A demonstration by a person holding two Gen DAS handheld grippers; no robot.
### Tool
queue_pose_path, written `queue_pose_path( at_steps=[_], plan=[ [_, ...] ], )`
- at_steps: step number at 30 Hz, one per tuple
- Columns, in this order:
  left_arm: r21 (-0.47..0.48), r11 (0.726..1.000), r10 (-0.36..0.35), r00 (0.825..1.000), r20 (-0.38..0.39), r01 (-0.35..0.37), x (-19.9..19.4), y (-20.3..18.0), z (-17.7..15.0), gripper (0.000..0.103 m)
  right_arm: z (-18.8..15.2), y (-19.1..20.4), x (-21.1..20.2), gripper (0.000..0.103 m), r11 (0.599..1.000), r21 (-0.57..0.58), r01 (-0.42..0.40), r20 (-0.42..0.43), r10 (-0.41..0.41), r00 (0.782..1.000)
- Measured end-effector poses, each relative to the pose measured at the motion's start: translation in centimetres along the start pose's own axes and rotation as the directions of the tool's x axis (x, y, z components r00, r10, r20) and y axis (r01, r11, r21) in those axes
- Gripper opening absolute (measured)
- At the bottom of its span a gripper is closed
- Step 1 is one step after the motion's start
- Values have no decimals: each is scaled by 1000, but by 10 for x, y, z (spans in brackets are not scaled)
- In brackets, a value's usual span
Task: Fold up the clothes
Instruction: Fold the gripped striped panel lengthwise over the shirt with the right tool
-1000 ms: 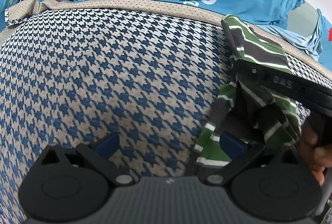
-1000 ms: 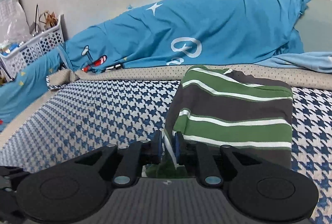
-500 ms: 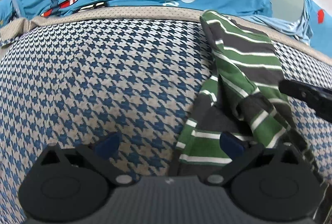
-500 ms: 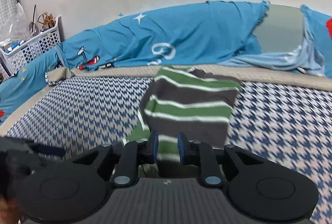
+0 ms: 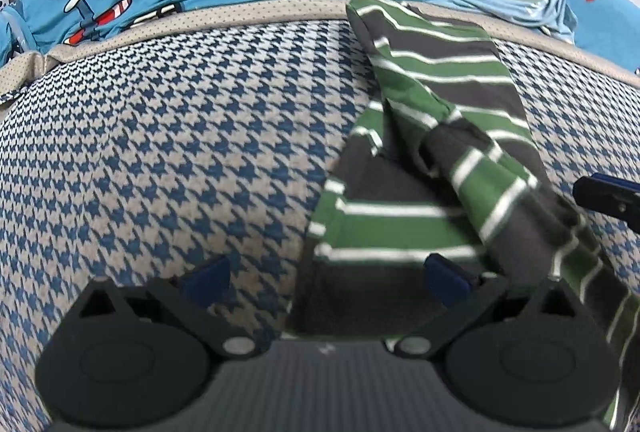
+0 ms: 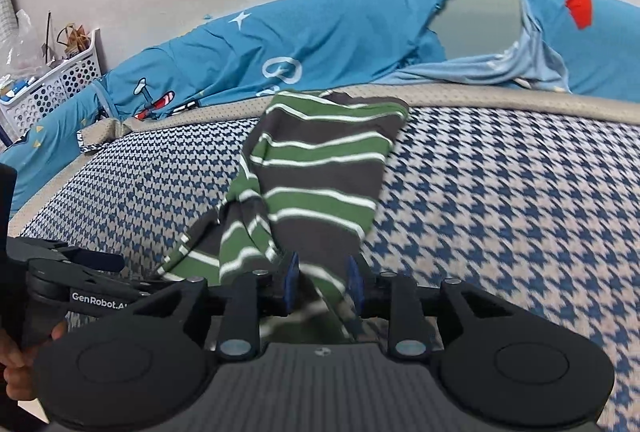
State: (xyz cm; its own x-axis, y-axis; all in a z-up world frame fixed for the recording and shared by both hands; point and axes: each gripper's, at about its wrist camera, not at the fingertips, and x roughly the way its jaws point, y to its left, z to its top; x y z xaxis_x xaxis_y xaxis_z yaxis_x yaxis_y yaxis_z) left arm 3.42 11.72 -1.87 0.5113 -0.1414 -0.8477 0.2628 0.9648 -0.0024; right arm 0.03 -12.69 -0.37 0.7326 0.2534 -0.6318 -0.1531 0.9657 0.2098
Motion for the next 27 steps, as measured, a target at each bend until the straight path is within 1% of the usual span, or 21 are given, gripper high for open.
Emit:
queue_pose_path(
  at_steps=[4,6,8,13,21,27],
  plan=[
    [13,1000,4,1000,-6,-4,-5,-6,-11,103,-9,-4,-10,29,1000,5,12,-6,-12,1000],
    [20,1000,9,1000,-3,-9,-9,-8,-16,103,-13,-6,-16,33,1000,7,19,-10,-19,1000],
    [26,1000,12,1000,0,-12,-13,-10,-21,103,-18,-8,-21,33,1000,11,26,-14,-25,1000],
    [9,1000,2,1000,-5,-2,-18,-12,-32,103,-27,-12,-33,35,999,8,44,-20,-44,999],
    [-8,1000,-14,1000,-4,14,-29,-18,-52,103,-41,-19,-55,44,998,17,57,-26,-56,998],
    [-31,999,-5,1000,7,5,-38,-20,-66,103,-58,-20,-72,47,994,-12,106,-30,-107,994]
  ],
)
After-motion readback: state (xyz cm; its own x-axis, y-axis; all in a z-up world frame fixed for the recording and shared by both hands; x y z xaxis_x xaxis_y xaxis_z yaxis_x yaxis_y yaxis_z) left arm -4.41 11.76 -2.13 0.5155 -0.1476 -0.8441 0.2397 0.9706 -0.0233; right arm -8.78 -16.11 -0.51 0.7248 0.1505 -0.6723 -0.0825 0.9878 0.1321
